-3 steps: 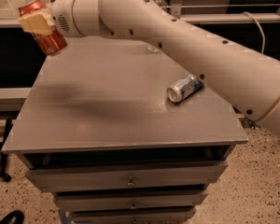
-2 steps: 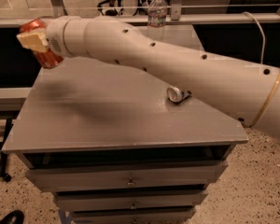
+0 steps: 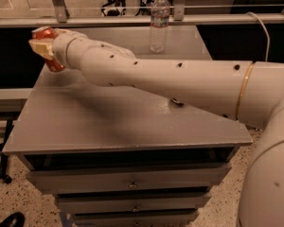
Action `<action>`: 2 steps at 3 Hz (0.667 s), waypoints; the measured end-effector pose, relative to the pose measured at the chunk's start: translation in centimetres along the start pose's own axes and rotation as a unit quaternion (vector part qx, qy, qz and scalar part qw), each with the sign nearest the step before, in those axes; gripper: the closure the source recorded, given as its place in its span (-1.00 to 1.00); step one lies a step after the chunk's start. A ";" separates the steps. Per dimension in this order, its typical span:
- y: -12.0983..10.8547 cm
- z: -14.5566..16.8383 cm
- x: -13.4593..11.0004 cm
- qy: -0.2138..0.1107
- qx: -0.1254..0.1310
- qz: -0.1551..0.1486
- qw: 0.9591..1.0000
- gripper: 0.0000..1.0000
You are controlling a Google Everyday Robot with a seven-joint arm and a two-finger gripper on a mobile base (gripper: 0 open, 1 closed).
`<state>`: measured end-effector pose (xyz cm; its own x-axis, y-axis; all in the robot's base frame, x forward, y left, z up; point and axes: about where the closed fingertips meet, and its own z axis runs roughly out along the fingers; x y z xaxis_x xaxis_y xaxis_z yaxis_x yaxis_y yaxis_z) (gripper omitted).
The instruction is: Place coke can upright
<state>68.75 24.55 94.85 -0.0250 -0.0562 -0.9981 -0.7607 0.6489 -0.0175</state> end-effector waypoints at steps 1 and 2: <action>-1.6 0.0 1.2 -0.038 0.020 0.033 0.999 1.00; -1.3 0.2 2.0 -0.062 0.015 0.055 0.996 1.00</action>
Offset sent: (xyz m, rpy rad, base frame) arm 0.0094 -0.0106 -0.0367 0.2376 0.0023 -0.0192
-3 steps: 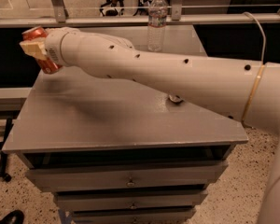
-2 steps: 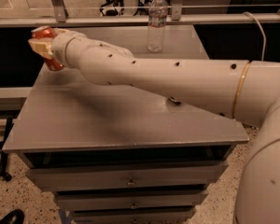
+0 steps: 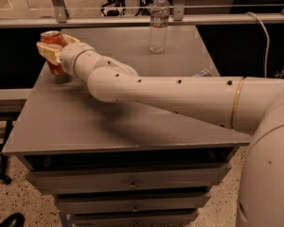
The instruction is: Place coke can upright
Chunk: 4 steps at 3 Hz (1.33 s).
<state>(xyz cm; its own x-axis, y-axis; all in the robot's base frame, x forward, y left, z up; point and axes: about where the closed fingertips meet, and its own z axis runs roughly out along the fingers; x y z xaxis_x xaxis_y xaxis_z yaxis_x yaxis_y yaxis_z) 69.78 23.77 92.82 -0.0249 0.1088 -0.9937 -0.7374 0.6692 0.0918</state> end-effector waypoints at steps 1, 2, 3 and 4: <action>0.2 -0.1 0.6 -0.011 -0.011 0.007 1.000 1.00; 0.5 -0.2 1.0 -0.011 -0.024 0.005 1.000 0.73; 0.9 -0.3 1.3 -0.010 -0.039 -0.003 0.999 0.26; 1.2 -0.6 1.9 -0.010 -0.055 -0.013 0.998 -0.35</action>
Offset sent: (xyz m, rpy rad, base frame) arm -0.0064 -0.0009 -0.0175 0.0102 -0.0207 0.0856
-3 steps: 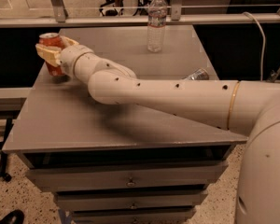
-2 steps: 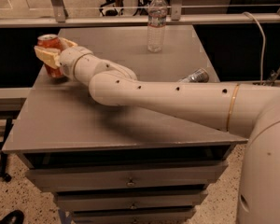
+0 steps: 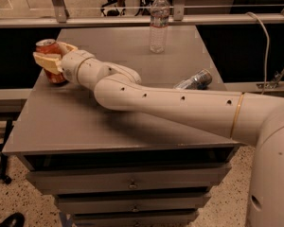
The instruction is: Place coke can upright
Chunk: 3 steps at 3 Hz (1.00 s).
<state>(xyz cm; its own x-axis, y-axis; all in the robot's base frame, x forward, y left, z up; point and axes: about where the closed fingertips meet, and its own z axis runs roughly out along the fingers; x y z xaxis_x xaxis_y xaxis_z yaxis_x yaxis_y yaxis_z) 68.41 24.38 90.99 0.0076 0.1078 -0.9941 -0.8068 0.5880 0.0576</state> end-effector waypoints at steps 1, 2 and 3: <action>0.0 -0.6 0.4 0.002 -0.010 -0.005 1.000 -0.96; -0.2 -1.0 0.5 0.007 -0.014 -0.004 1.000 -1.00; -0.9 -3.3 -2.9 0.009 -0.012 0.027 1.000 -1.00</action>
Offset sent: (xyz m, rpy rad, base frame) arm 0.0036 -0.0315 -0.0064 -0.0247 0.0091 0.0388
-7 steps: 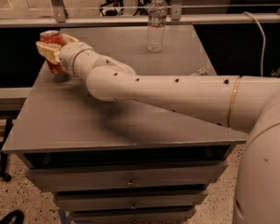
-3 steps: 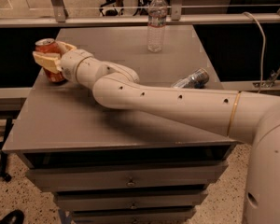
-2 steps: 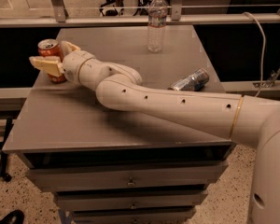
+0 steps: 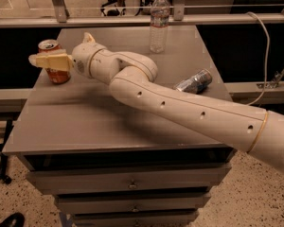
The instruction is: Place coke can upright
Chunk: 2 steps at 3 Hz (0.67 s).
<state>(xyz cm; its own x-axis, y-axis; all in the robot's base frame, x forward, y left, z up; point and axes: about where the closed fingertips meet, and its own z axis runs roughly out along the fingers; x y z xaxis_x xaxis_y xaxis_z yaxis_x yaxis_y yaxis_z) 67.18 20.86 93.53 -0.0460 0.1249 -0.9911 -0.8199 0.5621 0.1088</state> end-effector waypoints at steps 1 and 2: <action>-0.6 -0.2 -0.2 -0.005 0.004 0.006 1.000 -1.00; -2.2 -0.6 -0.5 -0.018 0.014 0.020 1.000 -1.00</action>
Offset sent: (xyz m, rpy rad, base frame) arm 0.0155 -0.0183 -0.0060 0.0993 0.0320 -0.0721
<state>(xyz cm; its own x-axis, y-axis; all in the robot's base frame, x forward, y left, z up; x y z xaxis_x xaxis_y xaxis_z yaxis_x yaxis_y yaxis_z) 68.66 19.06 93.73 -0.0582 0.1772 -0.9825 -0.8019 0.5779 0.1517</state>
